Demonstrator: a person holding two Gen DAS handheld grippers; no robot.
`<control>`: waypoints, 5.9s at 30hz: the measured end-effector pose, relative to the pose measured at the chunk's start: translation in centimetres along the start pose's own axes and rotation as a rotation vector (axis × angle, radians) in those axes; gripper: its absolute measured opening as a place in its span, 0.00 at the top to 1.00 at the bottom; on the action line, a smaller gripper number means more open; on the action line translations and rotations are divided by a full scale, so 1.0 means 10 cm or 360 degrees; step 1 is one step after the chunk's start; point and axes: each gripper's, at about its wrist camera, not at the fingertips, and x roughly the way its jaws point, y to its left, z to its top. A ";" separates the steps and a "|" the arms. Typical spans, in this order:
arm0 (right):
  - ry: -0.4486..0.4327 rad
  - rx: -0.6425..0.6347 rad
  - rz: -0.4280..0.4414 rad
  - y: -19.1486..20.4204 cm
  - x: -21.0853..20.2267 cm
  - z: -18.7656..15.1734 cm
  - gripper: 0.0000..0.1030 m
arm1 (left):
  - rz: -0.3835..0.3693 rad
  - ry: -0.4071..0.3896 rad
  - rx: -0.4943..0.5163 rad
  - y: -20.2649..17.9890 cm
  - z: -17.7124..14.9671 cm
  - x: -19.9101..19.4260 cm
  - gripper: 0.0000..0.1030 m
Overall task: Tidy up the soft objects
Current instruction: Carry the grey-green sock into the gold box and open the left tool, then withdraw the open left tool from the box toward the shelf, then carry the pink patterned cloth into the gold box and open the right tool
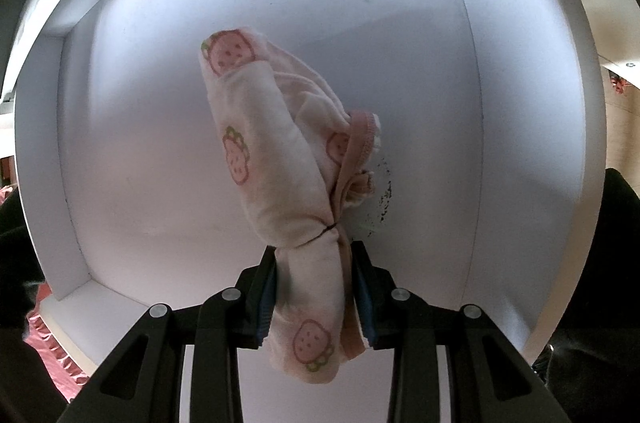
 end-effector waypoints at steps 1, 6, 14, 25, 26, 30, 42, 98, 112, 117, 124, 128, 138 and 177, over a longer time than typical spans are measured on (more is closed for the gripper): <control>0.0001 0.0001 0.0002 0.00 0.00 0.00 0.67 | 0.0056 -0.0004 -0.0013 0.08 0.13 0.05 0.68; 0.0004 0.0005 0.0015 -0.02 0.02 0.00 0.67 | 0.0209 0.0072 -0.0057 0.38 0.56 0.42 0.68; 0.0021 0.0029 0.0071 -0.14 0.04 0.00 0.67 | 0.0439 0.0275 0.0026 0.63 0.90 1.05 0.68; 0.0040 0.0020 0.0064 -0.20 0.08 0.06 0.67 | 0.0475 0.0172 -0.0122 0.84 0.94 1.13 0.37; 0.0041 0.0020 0.0062 -0.19 0.09 0.06 0.67 | 0.0473 0.0168 -0.0130 0.83 0.93 1.13 0.36; 0.0036 0.0024 0.0060 -0.17 0.09 0.05 0.67 | 0.0455 0.0129 -0.0157 0.79 0.87 1.01 0.35; 0.0028 0.0023 0.0044 -0.10 0.09 0.02 0.67 | 0.0372 -0.0088 -0.0225 0.61 0.31 0.49 0.17; -0.0533 0.0059 0.0529 -0.40 -1.89 -1.08 0.67 | 0.0447 0.0153 -0.0701 0.82 -2.13 0.67 0.00; -0.0895 -0.0156 0.0535 -0.05 -3.18 -1.13 0.67 | 0.0475 0.0203 -0.0672 0.80 -2.14 0.72 0.00; -0.0992 -0.0364 0.0409 0.42 -3.62 -0.84 0.67 | 0.0461 0.0199 -0.0671 0.78 -2.13 0.72 0.00; -0.0959 -0.0602 0.0312 1.41 -3.86 -0.22 0.67 | 0.0441 0.0188 -0.0682 0.77 -2.12 0.71 0.00; -0.0916 -0.0530 0.0388 1.83 -3.78 0.12 0.67 | 0.0440 0.0182 -0.0699 0.80 -2.12 0.70 0.00; -0.0813 -0.0373 0.0483 2.50 -3.09 0.78 0.67 | 0.0474 0.0170 -0.0681 0.83 -2.13 0.66 0.00; -0.1096 -0.0390 0.0308 2.16 -2.98 0.32 0.69 | 0.0473 0.0157 -0.0749 0.95 -2.12 0.67 0.00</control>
